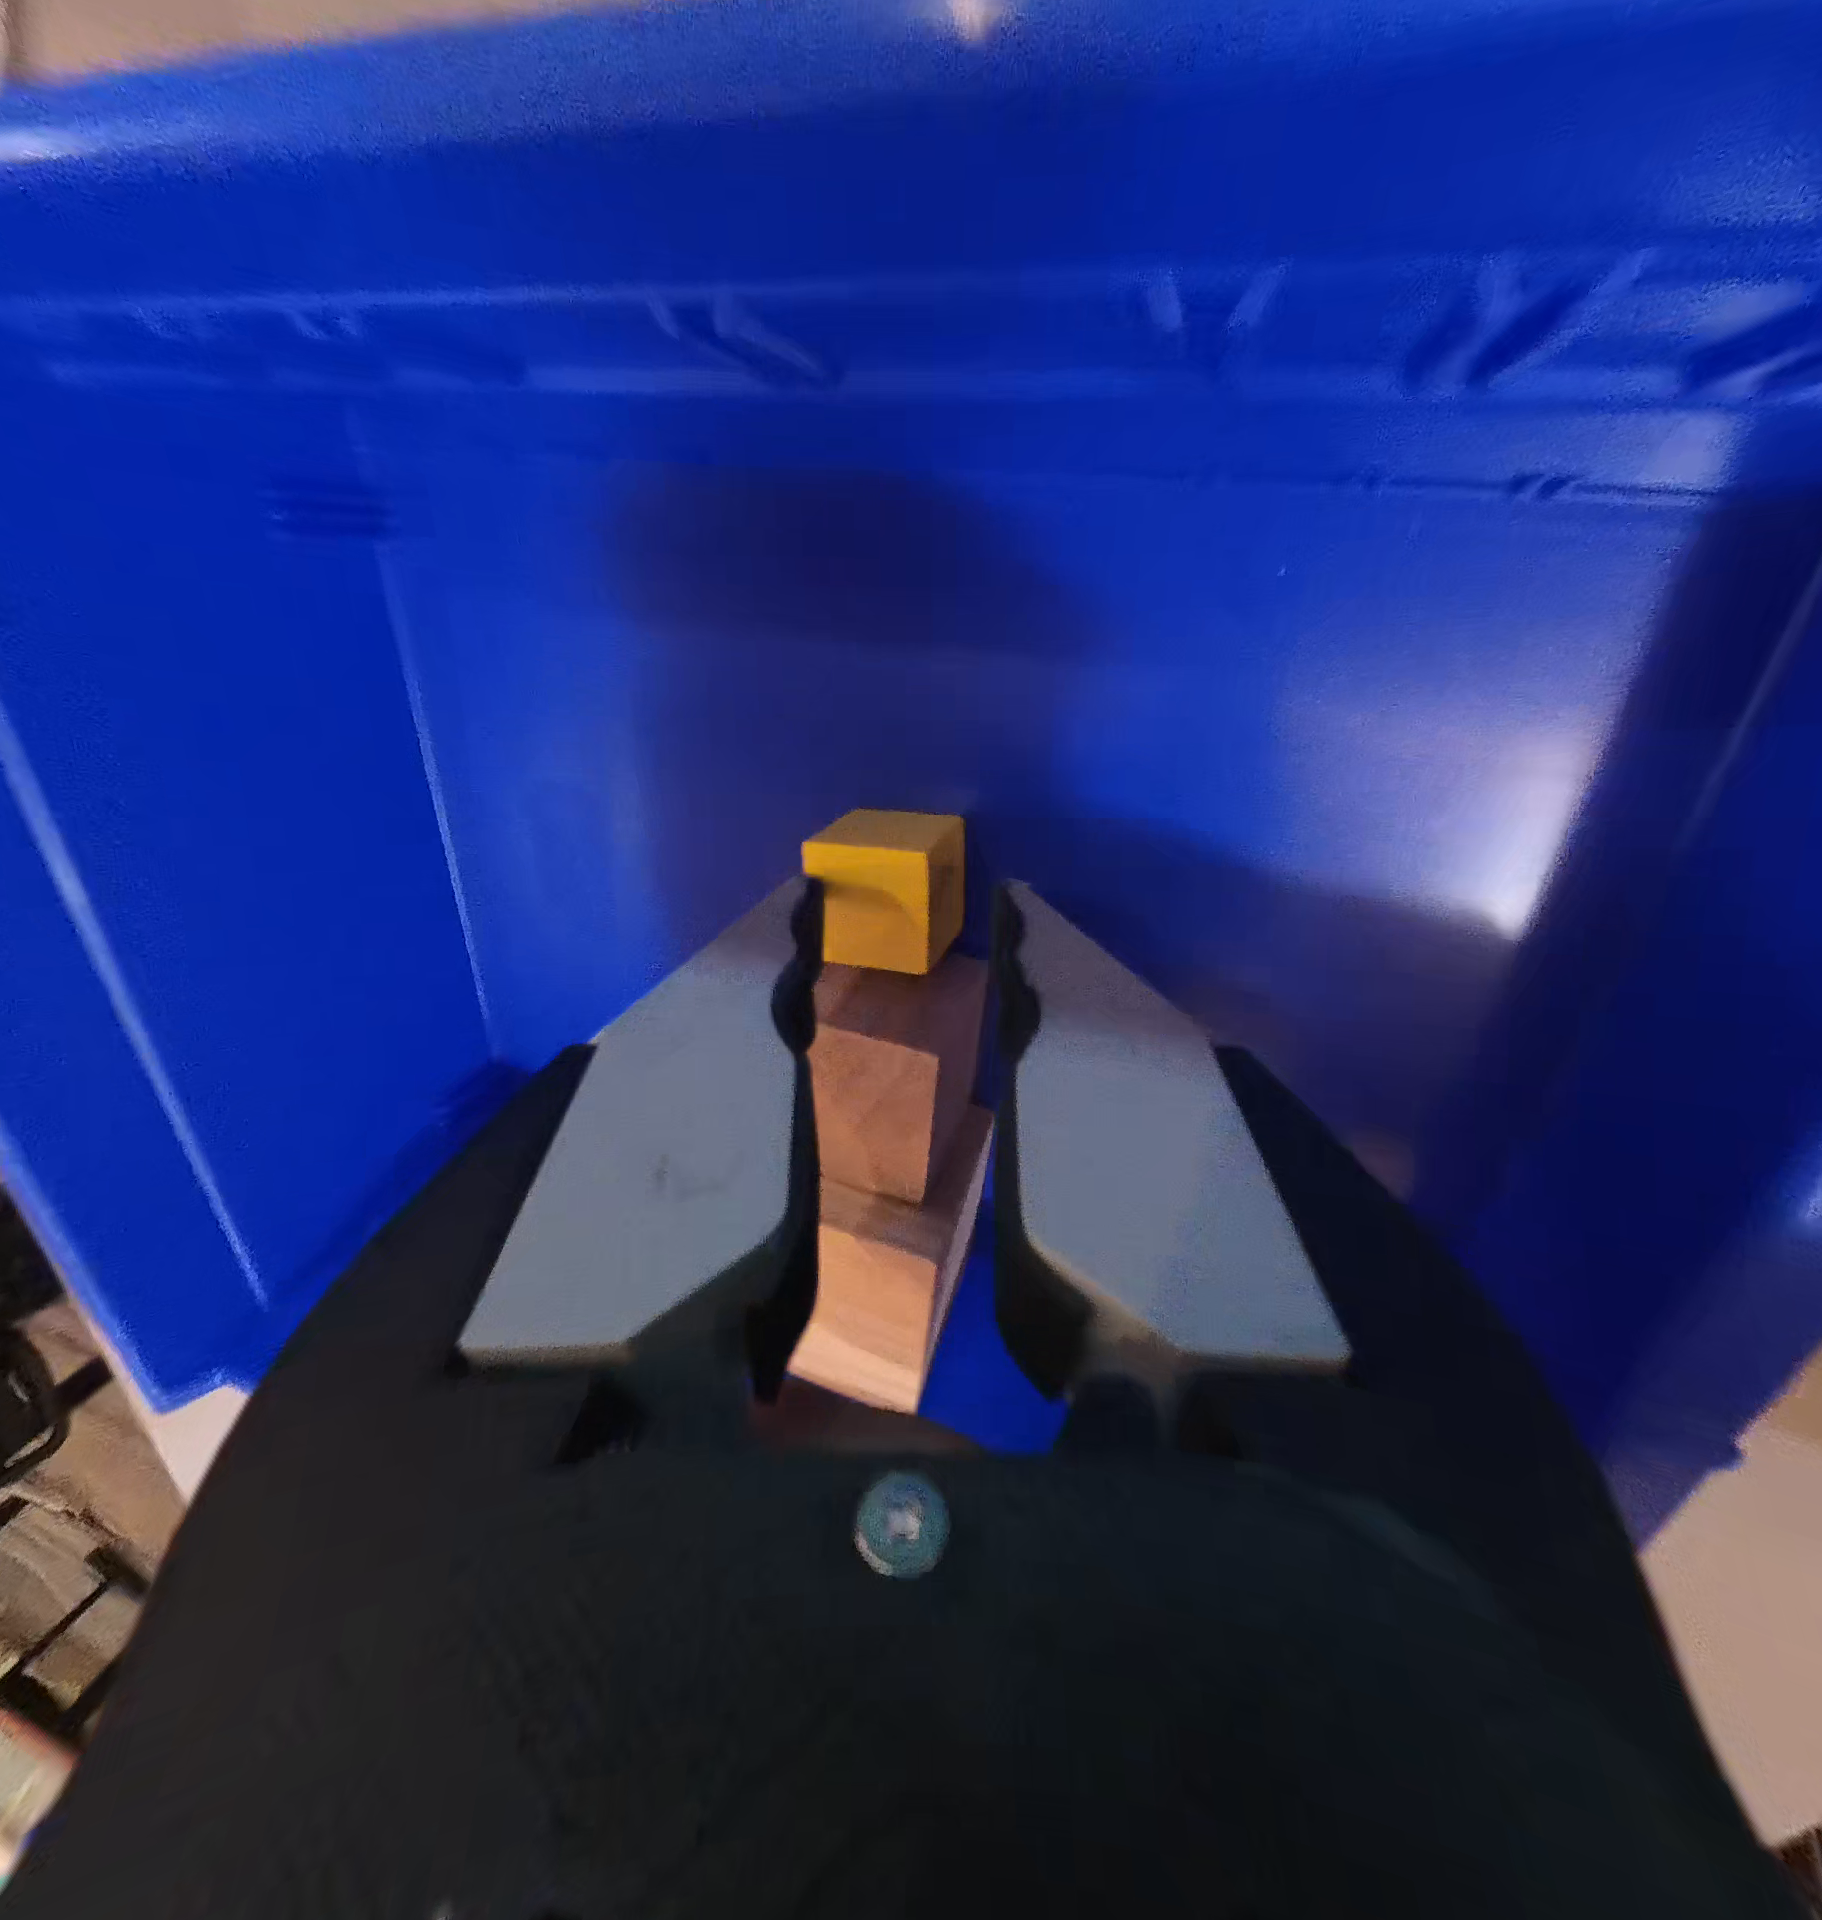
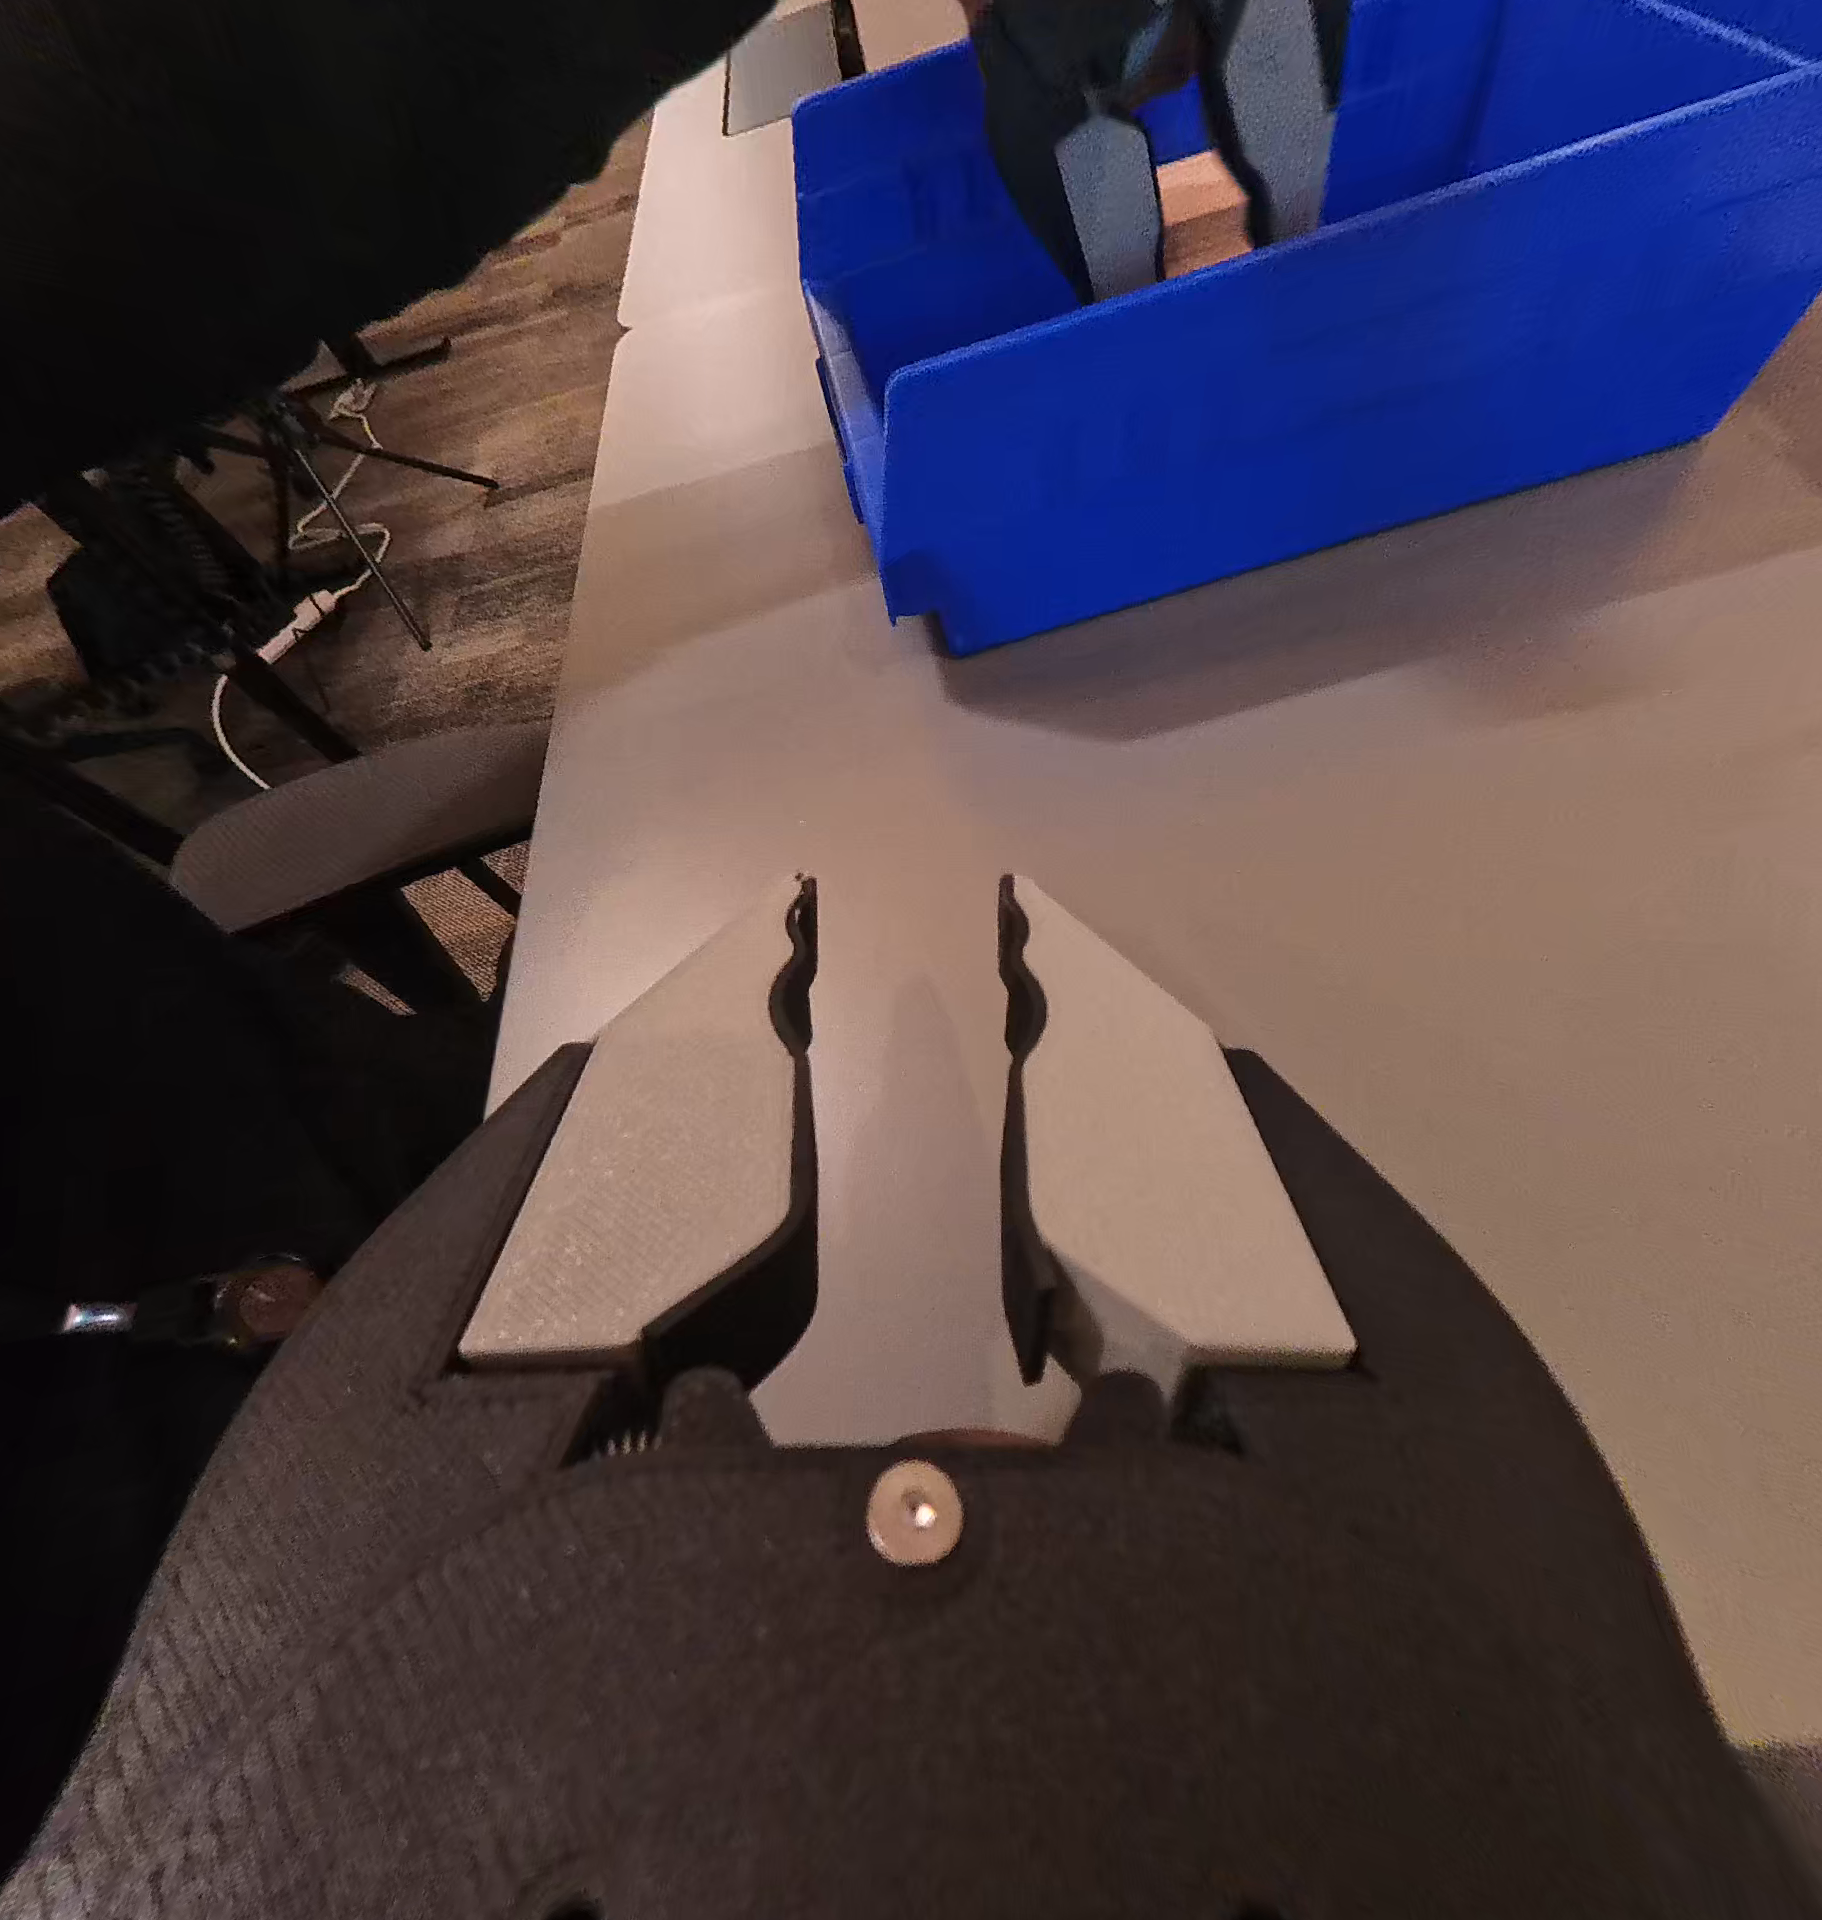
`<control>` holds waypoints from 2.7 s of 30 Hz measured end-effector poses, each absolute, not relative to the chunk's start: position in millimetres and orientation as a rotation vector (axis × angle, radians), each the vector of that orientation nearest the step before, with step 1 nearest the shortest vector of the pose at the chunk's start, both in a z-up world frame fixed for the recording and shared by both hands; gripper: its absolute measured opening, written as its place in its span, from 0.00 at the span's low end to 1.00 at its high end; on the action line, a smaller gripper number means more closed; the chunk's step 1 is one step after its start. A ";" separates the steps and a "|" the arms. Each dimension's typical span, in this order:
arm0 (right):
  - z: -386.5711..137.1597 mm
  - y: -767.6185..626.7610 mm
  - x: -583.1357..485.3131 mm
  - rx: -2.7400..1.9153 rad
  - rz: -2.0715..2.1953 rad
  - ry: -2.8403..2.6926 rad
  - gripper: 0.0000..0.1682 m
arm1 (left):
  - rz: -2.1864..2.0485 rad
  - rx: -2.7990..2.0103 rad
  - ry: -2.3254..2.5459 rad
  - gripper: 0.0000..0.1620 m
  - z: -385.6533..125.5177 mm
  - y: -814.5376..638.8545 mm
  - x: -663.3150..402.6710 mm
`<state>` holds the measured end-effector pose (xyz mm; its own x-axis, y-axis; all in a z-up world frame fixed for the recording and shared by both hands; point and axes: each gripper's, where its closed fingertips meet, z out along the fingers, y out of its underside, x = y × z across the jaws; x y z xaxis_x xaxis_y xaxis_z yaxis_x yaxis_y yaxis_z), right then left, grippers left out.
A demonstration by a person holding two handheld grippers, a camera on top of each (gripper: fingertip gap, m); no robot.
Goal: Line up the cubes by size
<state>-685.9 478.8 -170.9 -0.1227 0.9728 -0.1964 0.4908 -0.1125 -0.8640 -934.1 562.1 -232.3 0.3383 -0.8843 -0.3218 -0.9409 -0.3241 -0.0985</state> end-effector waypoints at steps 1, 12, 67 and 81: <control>-170.2 479.7 -684.7 -1.619 1.177 -1.632 0.19 | 0.345 -2.346 1.654 0.25 -237.4 567.4 -938.6; -159.9 474.3 -684.5 -1.565 1.190 -1.616 0.19 | 0.383 -2.071 1.563 0.16 -208.7 569.3 -918.0; -94.7 433.3 -691.0 -1.364 2.105 -1.306 0.15 | 0.145 -1.054 1.258 0.16 -96.7 451.3 -668.6; -72.9 444.9 -677.0 -1.230 1.853 -1.286 0.15 | 0.203 -1.195 1.182 0.00 -84.7 454.3 -707.6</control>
